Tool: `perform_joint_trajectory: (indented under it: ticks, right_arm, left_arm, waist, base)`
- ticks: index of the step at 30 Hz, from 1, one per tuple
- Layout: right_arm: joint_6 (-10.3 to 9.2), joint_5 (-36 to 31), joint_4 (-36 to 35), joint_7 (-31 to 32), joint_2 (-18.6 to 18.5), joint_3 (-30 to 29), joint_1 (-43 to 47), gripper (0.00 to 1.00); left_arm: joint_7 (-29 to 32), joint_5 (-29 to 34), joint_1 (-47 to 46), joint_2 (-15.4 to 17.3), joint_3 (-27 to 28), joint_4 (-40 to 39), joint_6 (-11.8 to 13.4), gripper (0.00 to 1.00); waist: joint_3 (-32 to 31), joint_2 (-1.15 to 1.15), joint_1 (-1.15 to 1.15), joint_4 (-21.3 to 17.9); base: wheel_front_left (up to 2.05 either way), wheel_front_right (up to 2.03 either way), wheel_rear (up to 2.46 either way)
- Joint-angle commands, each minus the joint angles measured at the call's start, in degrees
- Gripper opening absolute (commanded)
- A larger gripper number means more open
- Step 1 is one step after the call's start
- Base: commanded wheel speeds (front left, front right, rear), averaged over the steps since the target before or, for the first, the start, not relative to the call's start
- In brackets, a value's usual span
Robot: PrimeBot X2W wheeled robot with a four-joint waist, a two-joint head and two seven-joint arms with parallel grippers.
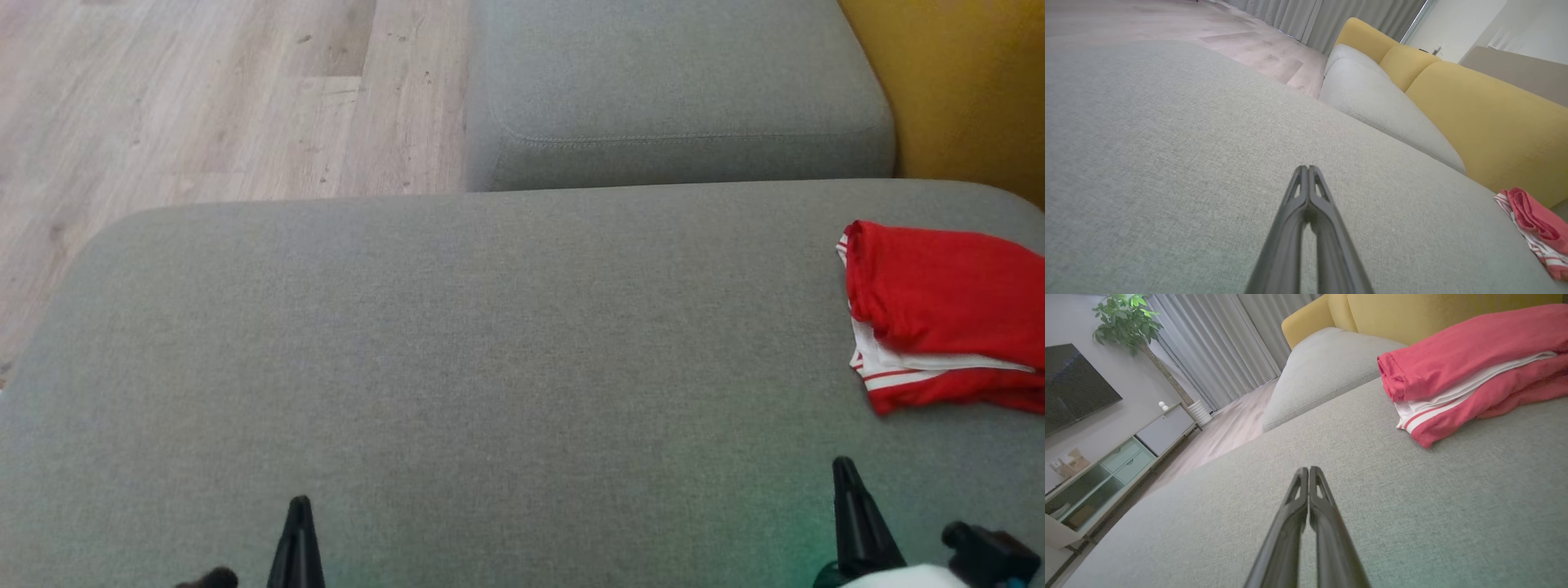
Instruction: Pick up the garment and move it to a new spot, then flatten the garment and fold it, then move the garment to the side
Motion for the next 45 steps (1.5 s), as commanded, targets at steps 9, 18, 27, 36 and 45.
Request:
perform_joint_trajectory:
  ticks: [9, 18, 27, 36, 45]
  right_arm:
    - [0.07, 8.2, -1.2, 1.7, -1.2, -0.7, -4.8, 0.00]
    - [0.09, 13.9, -0.9, 2.9, -1.3, -1.3, -6.1, 0.00]
    - [0.10, 20.3, -0.6, 4.3, -1.4, -1.9, -7.7, 0.00]
    - [0.12, 26.7, -0.3, 5.7, -1.5, -2.6, -9.2, 0.00]
    - [0.13, 33.0, 0.0, 7.1, -1.6, -3.4, -10.7, 0.00]
  left_arm:
    - [1.5, -7.6, -4.3, 0.8, 2.6, -1.3, -1.3, 0.00]
    - [2.7, -13.0, -5.6, 0.9, 3.8, -1.1, -2.1, 0.00]
    - [4.1, -19.1, -6.9, 1.0, 5.2, -0.9, -3.0, 0.00]
    - [5.5, -25.0, -8.3, 1.0, 6.6, -0.6, -3.9, 0.00]
    - [6.9, -31.0, -9.7, 1.1, 8.1, -0.3, -4.8, 0.00]
  waist:
    - [0.5, 0.00, 0.00, -0.4]
    - [0.9, 0.00, 0.00, -0.7]
    - [1.4, 0.00, -0.01, -1.0]
    - [1.9, 0.00, -0.01, -1.4]
    - [2.3, 0.00, -0.01, -1.7]
  base:
    - [0.00, 0.00, 0.00]
    - [0.00, 0.00, 0.00]
    - [0.00, 0.00, 0.00]
    - [0.00, 0.00, 0.00]
    - [0.00, 0.00, 0.00]
